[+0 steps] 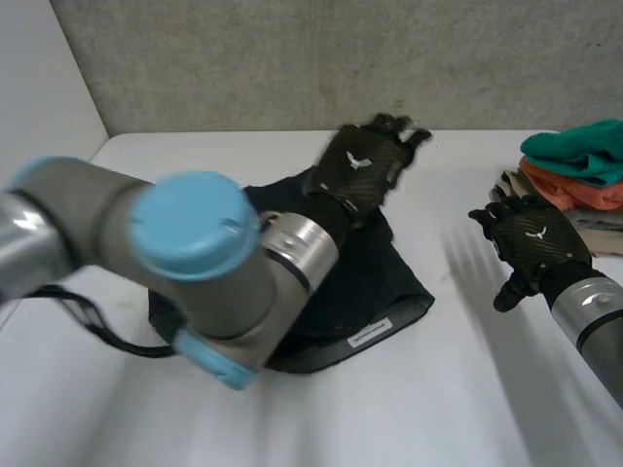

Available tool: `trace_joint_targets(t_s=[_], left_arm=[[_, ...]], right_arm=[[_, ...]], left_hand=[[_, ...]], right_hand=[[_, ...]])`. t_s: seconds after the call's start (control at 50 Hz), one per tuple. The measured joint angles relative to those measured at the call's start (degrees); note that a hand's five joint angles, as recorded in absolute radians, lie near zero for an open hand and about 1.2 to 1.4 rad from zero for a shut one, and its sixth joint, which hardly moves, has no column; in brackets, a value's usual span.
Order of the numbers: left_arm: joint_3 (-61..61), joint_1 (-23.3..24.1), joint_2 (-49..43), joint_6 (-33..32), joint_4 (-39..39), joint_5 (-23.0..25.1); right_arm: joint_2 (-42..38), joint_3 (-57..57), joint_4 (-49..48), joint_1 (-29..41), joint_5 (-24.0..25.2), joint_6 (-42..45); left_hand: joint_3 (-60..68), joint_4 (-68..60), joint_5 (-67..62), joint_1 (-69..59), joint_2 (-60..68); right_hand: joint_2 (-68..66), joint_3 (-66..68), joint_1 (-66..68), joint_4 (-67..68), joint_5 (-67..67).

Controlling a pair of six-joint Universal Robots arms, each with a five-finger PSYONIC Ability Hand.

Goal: Fold the laundry.

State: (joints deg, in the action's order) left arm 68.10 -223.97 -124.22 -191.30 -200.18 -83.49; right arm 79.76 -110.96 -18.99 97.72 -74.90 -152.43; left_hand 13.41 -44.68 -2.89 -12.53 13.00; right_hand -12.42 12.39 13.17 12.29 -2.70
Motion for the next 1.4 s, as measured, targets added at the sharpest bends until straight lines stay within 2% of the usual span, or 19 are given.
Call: trace_joint_targets(t_s=[0.1,0.2,0.24,0.34,0.46,0.48,0.56,0.58,0.64,0.76,0.88,0.96,1.0,1.1,1.14,1.22,1.28,1.34,1.4], left_arm=[[8.51,-4.65,11.45,-0.23,1.05,0.06],[15.23,-13.44,20.91,-0.48,3.70,1.02],[16.37,-16.24,22.12,-0.64,4.69,1.74],[20.61,-28.43,23.62,-2.59,9.41,6.61],[24.56,-34.68,22.99,-6.43,11.48,10.15],[25.55,-35.40,22.92,-7.39,11.59,10.59],[27.93,-36.12,23.05,-9.20,11.47,11.05],[28.46,-36.11,23.16,-9.44,11.39,11.04],[29.58,-35.96,23.50,-9.76,11.17,10.96],[30.98,-35.62,24.06,-9.74,10.88,10.75],[31.19,-35.56,24.15,-9.65,10.78,10.72],[31.11,-35.45,24.05,-9.74,10.77,10.70],[31.09,-35.36,23.95,-9.82,10.76,10.69],[31.03,-34.94,23.22,-10.14,10.71,10.65],[30.94,-34.83,22.79,-10.22,10.71,10.64],[30.15,-34.66,20.74,-10.60,10.68,10.63],[29.07,-34.67,18.52,-11.80,10.67,10.70],[27.59,-34.93,15.54,-14.91,10.70,10.84],[26.52,-35.16,13.18,-18.83,10.71,11.13]], right_arm=[[0.10,1.57,3.31,0.13,0.40,-5.76],[0.00,3.49,6.56,1.86,0.85,-8.91],[-0.31,3.97,6.89,2.75,0.92,-9.14],[-5.62,6.92,5.47,8.06,0.55,-8.95],[-13.35,11.16,1.99,12.71,-0.61,-8.48],[-15.28,12.46,1.40,13.53,-0.99,-8.42],[-19.91,16.49,0.32,14.82,-2.58,-8.38],[-20.93,17.74,0.04,14.96,-3.27,-8.36],[-23.00,21.11,-0.76,15.02,-5.32,-8.21],[-28.33,32.30,-2.36,14.79,-10.38,-4.12],[-36.04,47.42,-4.05,14.69,-14.55,6.68],[-41.13,54.73,-6.71,14.60,-14.85,10.94],[-43.50,57.43,-8.46,14.53,-14.35,12.17],[-46.76,59.82,-12.40,14.31,-12.43,13.04],[-46.00,58.91,-12.86,14.30,-12.55,12.86],[-39.76,53.09,-12.72,14.35,-14.46,12.35],[-31.50,46.41,-10.10,14.48,-16.19,12.12],[-22.00,39.35,-3.49,14.64,-17.21,11.96],[-17.35,35.80,2.62,14.78,-17.49,11.68]], left_hand=[[0.00,0.00,0.00,0.00,0.00],[0.00,0.00,0.00,0.00,0.00],[0.00,0.00,0.00,0.00,0.00],[0.01,0.00,0.00,0.00,0.00],[0.01,0.00,0.00,0.00,0.00],[0.00,0.00,0.00,0.00,0.00],[0.00,0.00,0.00,0.00,0.00],[0.00,0.00,0.00,0.00,0.00],[0.00,0.00,0.00,0.00,0.00],[0.00,0.00,0.00,0.00,0.00],[0.00,0.00,0.00,0.00,0.00],[0.00,0.00,0.00,0.00,0.00],[0.00,0.00,0.00,0.00,0.00],[0.00,0.00,0.00,0.00,0.00],[0.00,0.00,0.00,0.00,0.00],[0.00,0.00,0.00,-0.11,0.00],[0.13,0.00,-0.23,-0.19,0.12],[0.13,0.00,-0.22,-0.19,0.12],[0.37,0.00,-0.23,-0.56,0.51]], right_hand=[[0.00,0.00,0.00,0.00,0.00],[0.00,0.00,0.04,0.00,0.00],[0.00,0.00,0.00,0.00,0.00],[0.00,0.00,0.04,0.00,0.00],[-1.40,1.63,1.18,1.71,-1.65],[-8.60,8.74,7.95,8.15,-8.13],[-44.09,43.14,41.50,43.00,-42.41],[-51.59,50.80,45.89,50.16,-49.24],[-53.93,55.29,49.11,55.58,-53.84],[-54.58,55.55,49.61,56.22,-54.38],[-54.70,55.56,49.61,56.23,-54.62],[-54.66,55.45,50.44,56.10,-54.85],[-54.47,55.02,50.31,55.52,-54.67],[-6.27,8.24,4.05,8.38,-6.57],[-1.44,2.33,0.28,2.53,-1.32],[0.01,-0.10,-0.15,-0.07,-0.05],[0.01,-0.10,-0.15,-0.07,-0.05],[0.01,-0.11,-0.15,-0.07,-0.05],[0.01,-0.11,-0.15,-0.07,-0.05]])
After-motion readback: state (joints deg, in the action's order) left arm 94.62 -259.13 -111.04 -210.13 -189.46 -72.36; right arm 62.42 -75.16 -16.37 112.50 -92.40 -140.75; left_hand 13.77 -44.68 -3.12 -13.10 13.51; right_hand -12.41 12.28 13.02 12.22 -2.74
